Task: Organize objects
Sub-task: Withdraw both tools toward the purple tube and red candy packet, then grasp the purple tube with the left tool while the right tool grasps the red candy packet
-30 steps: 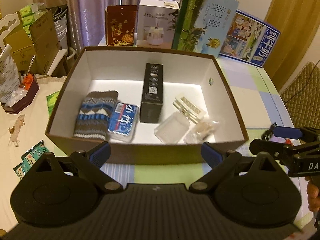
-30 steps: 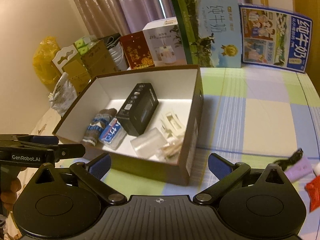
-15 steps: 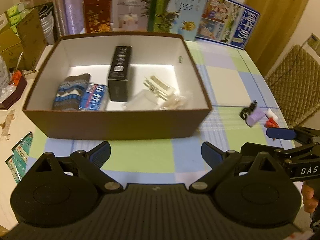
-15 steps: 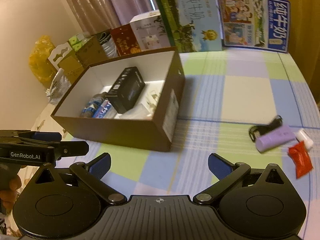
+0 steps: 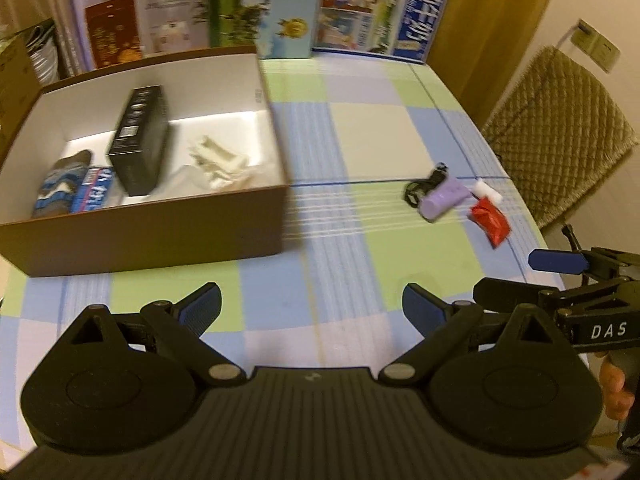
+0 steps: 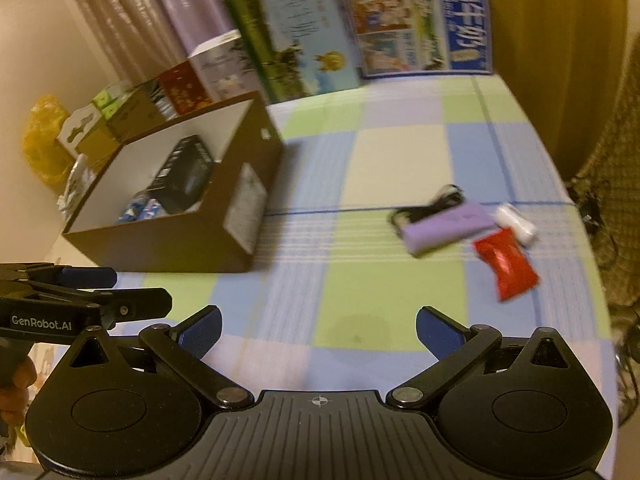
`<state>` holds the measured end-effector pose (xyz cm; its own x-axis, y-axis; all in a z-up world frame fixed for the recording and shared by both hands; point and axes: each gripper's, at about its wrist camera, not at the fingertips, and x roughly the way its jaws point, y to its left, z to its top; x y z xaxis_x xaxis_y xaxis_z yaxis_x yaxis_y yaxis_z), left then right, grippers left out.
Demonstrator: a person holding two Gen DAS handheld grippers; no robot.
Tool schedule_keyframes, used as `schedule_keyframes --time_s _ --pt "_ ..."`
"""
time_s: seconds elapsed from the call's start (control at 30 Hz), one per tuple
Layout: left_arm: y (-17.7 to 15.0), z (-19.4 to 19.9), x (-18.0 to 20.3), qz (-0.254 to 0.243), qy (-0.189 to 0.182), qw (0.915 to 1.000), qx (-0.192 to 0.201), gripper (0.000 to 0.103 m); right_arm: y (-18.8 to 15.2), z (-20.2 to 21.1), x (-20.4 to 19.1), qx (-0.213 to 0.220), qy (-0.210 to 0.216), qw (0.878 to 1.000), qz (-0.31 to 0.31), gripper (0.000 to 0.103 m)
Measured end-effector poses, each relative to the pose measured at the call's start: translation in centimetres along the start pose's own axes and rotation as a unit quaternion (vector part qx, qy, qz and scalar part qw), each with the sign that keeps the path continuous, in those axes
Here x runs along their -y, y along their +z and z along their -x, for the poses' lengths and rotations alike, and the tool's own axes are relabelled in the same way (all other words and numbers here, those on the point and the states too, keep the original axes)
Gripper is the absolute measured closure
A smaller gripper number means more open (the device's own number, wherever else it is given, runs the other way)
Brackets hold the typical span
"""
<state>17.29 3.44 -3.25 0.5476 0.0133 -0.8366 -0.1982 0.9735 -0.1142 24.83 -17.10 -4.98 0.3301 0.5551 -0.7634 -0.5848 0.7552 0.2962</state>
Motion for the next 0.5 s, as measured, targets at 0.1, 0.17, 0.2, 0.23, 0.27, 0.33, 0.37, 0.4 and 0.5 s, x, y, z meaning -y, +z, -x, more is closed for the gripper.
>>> schedule_keyframes --time_s 0.1,0.17,0.2,0.23,0.27,0.33,0.37,0.4,0.5 --pt "0.1 -0.6 1.9 -0.01 -0.006 0.9999 -0.004 0.008 -0.4 0.8 1.7 0.001 -0.009 1.0 -0.01 0.002" --pt "0.1 -1.1 3.0 -0.017 -0.009 0.9998 -0.008 0.008 -0.6 1.2 2.7 0.001 -0.013 1.0 -0.015 0.002" --pt "0.2 -1.4 3.6 -0.02 -0.011 0.9997 -0.009 0.008 -0.7 1.5 3.3 0.002 -0.016 1.0 -0.018 0.002" --pt "0.2 -1.6 4.1 -0.023 -0.012 0.9996 -0.01 0.008 -0.7 1.6 3.8 0.003 -0.018 1.0 -0.02 0.002" --pt "0.3 -1.8 4.6 -0.026 -0.012 0.9995 -0.01 0.008 -0.8 1.8 4.3 0.003 -0.021 1.0 -0.023 0.002" --pt "0.4 -2.1 5.6 -0.03 -0.013 0.9994 -0.011 0.008 -0.9 2.0 5.1 0.004 -0.024 0.999 -0.026 0.002" --pt "0.5 -2.4 6.1 -0.032 -0.013 0.9993 -0.011 0.008 -0.9 2.1 5.6 0.005 -0.026 0.999 -0.028 0.002" --pt "0.6 -2.5 6.4 -0.034 -0.013 0.9993 -0.011 0.008 -0.9 2.1 5.9 0.005 -0.029 0.999 -0.029 0.002" --pt "0.9 -3.1 7.6 -0.041 -0.011 0.999 -0.01 0.008 -0.9 2.1 7.0 0.007 -0.036 0.999 -0.03 0.002"
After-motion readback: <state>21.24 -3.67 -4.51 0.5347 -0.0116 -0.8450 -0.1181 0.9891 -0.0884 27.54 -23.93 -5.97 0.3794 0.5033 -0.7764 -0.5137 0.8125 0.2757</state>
